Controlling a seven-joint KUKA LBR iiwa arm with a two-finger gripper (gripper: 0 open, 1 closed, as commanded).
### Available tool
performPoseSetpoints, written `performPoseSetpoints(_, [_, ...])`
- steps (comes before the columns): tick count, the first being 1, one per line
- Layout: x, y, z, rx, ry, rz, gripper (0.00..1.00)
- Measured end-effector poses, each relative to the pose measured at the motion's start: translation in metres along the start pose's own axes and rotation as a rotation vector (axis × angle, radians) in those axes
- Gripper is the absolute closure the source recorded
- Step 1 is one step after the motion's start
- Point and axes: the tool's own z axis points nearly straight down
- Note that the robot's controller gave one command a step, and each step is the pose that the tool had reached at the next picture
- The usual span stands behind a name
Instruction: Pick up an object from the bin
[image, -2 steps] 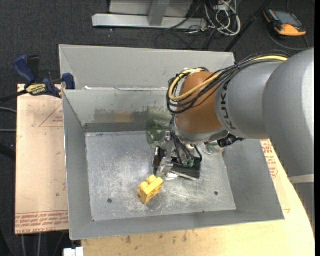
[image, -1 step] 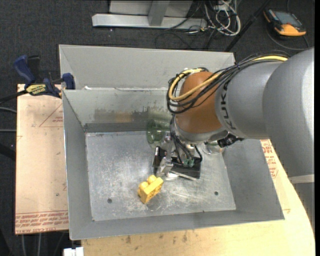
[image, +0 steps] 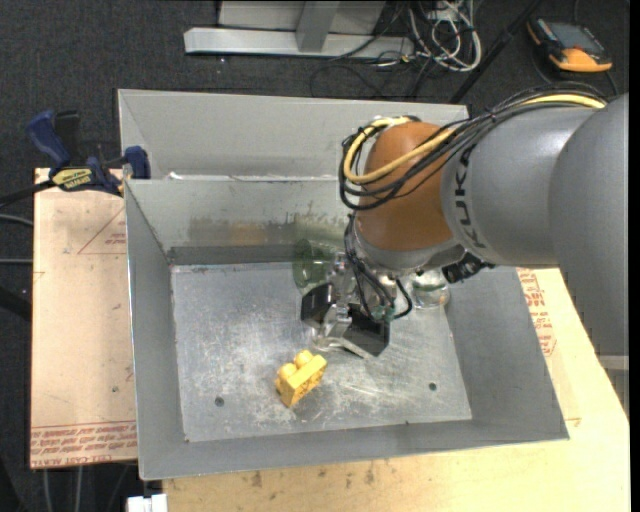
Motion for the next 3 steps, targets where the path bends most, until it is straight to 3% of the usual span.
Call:
performPoseSetpoints(1, [0.01,-0.011,-0.022,-0.005,-0.023,-0.141,1.0])
performPoseSetpoints(2, [0.004,-0.013,-0.031,-0.002,-0.006,-0.37,1.0])
performPoseSetpoints(3, [0.027,-0.009,-0.243,-0.002,-0.006,0.036,1.0])
